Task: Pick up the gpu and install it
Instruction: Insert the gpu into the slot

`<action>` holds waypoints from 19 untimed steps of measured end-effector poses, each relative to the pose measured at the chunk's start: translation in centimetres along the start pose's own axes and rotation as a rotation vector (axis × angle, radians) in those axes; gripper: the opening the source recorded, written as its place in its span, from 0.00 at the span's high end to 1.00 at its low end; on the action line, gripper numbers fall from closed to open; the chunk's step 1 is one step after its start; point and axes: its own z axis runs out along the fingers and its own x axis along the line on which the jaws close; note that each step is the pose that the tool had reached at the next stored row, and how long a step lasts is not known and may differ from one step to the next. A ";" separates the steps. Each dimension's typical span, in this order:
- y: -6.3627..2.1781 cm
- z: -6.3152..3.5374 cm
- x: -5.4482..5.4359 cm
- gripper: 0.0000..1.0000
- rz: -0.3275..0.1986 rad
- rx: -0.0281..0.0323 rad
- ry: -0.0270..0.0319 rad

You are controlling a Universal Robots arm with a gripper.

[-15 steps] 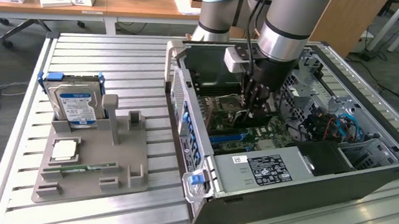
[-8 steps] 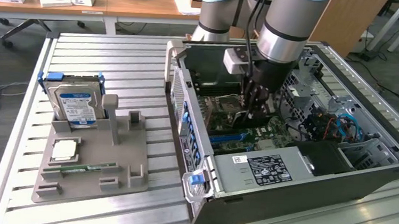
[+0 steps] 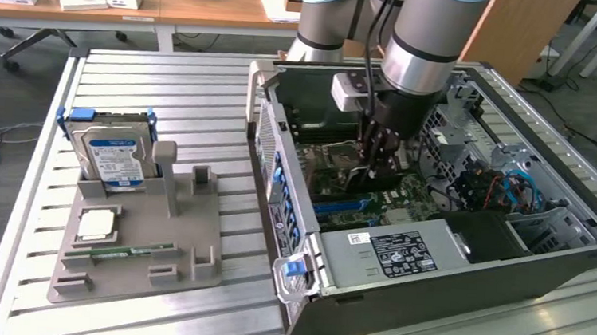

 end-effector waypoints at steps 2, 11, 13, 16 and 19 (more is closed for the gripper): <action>0.14 0.06 0.0 0.74 0.000 -0.0001 0.0002; 0.23 0.37 0.0 0.74 0.000 0.0000 -0.0001; 0.25 0.49 0.0 0.74 0.000 -0.0001 0.0000; 0.26 0.57 0.0 0.74 0.000 -0.0002 0.0004; 0.28 0.58 0.0 0.74 0.000 -0.0001 0.0003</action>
